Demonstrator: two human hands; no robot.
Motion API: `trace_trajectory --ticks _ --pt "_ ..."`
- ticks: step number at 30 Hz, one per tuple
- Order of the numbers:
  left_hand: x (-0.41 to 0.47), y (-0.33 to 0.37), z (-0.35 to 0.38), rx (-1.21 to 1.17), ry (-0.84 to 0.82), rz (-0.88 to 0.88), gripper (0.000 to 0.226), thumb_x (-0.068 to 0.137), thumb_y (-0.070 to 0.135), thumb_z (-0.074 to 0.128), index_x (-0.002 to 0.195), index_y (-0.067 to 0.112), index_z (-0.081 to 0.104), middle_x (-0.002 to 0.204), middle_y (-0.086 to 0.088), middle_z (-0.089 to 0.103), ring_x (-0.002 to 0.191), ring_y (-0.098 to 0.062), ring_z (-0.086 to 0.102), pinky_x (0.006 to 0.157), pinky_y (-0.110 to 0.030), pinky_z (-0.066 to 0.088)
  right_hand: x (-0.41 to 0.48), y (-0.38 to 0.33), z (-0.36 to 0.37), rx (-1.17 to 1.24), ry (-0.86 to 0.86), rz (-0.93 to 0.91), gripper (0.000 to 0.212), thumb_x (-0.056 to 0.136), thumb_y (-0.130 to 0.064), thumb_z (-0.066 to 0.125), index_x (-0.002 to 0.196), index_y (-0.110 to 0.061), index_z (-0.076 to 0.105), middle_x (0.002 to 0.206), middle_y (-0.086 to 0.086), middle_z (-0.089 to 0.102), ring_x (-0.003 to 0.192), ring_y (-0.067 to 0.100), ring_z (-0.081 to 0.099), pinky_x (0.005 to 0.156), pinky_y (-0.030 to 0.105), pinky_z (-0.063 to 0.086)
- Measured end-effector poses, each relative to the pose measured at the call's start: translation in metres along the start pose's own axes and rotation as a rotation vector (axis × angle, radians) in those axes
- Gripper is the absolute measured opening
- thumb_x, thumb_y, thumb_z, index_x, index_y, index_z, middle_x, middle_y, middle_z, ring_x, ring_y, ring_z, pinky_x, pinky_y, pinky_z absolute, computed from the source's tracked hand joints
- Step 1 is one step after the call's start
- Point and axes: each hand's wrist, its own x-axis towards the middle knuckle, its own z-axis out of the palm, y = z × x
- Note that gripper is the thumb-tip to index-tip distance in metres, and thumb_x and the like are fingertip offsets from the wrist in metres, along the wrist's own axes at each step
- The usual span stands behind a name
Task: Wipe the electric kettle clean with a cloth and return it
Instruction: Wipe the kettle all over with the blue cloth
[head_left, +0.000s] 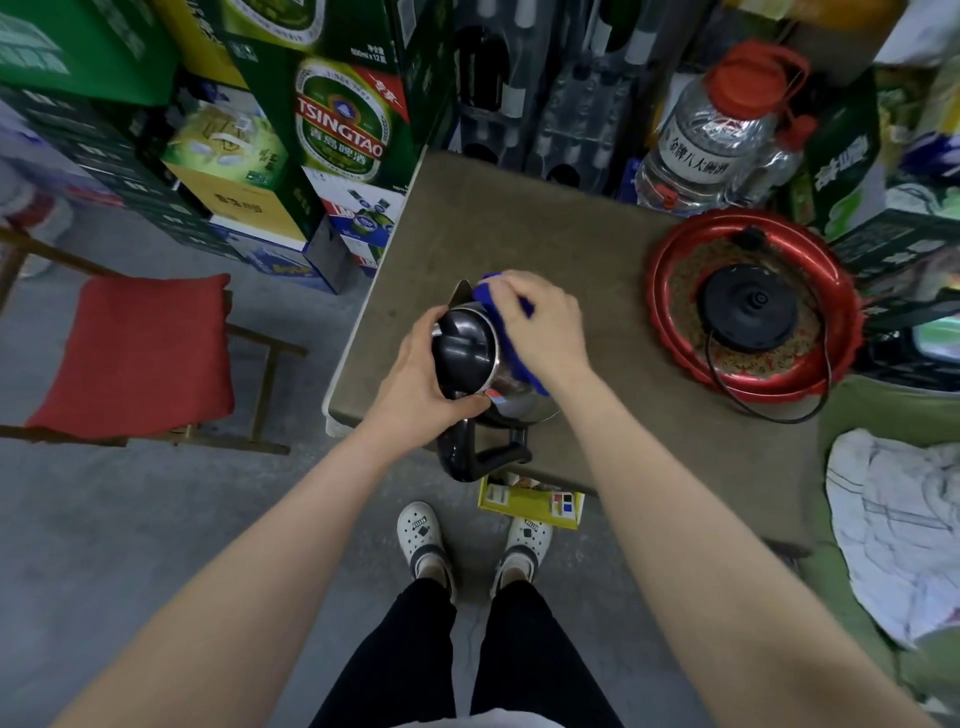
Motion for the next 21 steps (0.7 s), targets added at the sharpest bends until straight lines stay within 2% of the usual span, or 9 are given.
trace_trajectory --ticks 2,3,7,9,11,13,16,18,21 --pt "0.001 -0.006 -0.002 -0.022 0.001 -0.002 0.108 0.052 0.046 0.082 0.143 0.041 0.023 0.142 0.001 0.048 0.126 -0.019 0.054 0.107 -0.047 0.044 -0.017 -0.001 0.010 0.082 0.033 -0.130 0.026 0.100 -0.028 0.054 0.110 -0.021 0.077 0.120 -0.005 0.073 0.121 0.008 0.060 0.103 0.020 0.041" --pt "0.001 -0.008 -0.004 -0.032 -0.002 -0.002 0.107 0.053 0.045 0.082 0.142 0.042 0.024 0.141 0.001 0.048 0.126 -0.018 0.054 0.108 -0.046 0.044 -0.022 0.009 0.014 0.122 0.083 -0.108 0.027 0.100 -0.028 0.054 0.111 -0.019 0.076 0.121 -0.004 0.073 0.122 0.008 0.060 0.105 0.021 0.041" --pt "0.001 -0.005 -0.006 -0.078 0.008 -0.016 0.104 0.055 0.048 0.082 0.142 0.039 0.025 0.141 0.006 0.047 0.126 -0.010 0.051 0.110 -0.039 0.043 -0.018 0.067 0.008 0.340 0.293 0.497 0.040 0.103 -0.041 0.043 0.127 -0.020 0.068 0.131 -0.001 0.067 0.125 0.018 0.058 0.112 0.038 0.041" --pt "0.006 0.000 -0.003 -0.069 0.009 -0.021 0.104 0.055 0.050 0.082 0.142 0.042 0.025 0.142 0.006 0.047 0.127 -0.012 0.051 0.110 -0.042 0.043 -0.023 0.077 0.009 0.331 0.308 0.599 0.043 0.105 -0.040 0.039 0.135 -0.019 0.061 0.140 0.001 0.060 0.133 0.021 0.052 0.116 0.036 0.036" --pt "0.012 0.003 0.000 -0.055 0.029 -0.045 0.107 0.053 0.053 0.080 0.142 0.042 0.023 0.144 0.004 0.046 0.129 -0.017 0.051 0.111 -0.046 0.042 -0.035 0.060 0.014 0.289 0.321 0.469 0.040 0.107 -0.033 0.039 0.140 -0.019 0.055 0.149 0.000 0.050 0.140 0.013 0.042 0.116 0.021 0.028" --pt "0.018 0.006 0.001 -0.042 0.067 -0.083 0.111 0.051 0.054 0.078 0.145 0.036 0.023 0.145 0.001 0.047 0.129 -0.019 0.051 0.112 -0.046 0.041 -0.051 0.035 0.023 0.238 0.311 0.216 0.039 0.106 -0.027 0.041 0.142 -0.019 0.054 0.153 0.000 0.044 0.140 0.005 0.036 0.113 0.012 0.022" --pt "0.021 0.009 0.000 -0.017 0.098 -0.105 0.109 0.051 0.054 0.077 0.144 0.032 0.026 0.142 -0.001 0.050 0.127 -0.020 0.053 0.110 -0.046 0.042 -0.062 0.017 0.037 0.124 0.270 -0.098 0.040 0.105 -0.023 0.042 0.141 -0.010 0.053 0.153 0.009 0.045 0.143 0.016 0.037 0.118 0.020 0.022" --pt "0.019 0.012 0.001 0.003 0.092 -0.102 0.108 0.051 0.052 0.078 0.144 0.032 0.027 0.141 0.000 0.051 0.126 -0.019 0.053 0.110 -0.045 0.042 -0.057 0.027 0.036 0.088 0.288 -0.065 0.043 0.104 -0.028 0.039 0.140 -0.010 0.054 0.151 0.011 0.047 0.140 0.021 0.039 0.117 0.021 0.023" --pt "0.018 0.025 0.006 0.088 0.057 -0.056 0.106 0.057 0.043 0.083 0.145 0.032 0.027 0.142 0.000 0.050 0.127 -0.020 0.052 0.110 -0.041 0.041 -0.046 0.058 0.020 0.201 0.354 0.344 0.043 0.105 -0.034 0.037 0.139 -0.014 0.055 0.145 0.010 0.051 0.134 0.026 0.044 0.116 0.033 0.031"
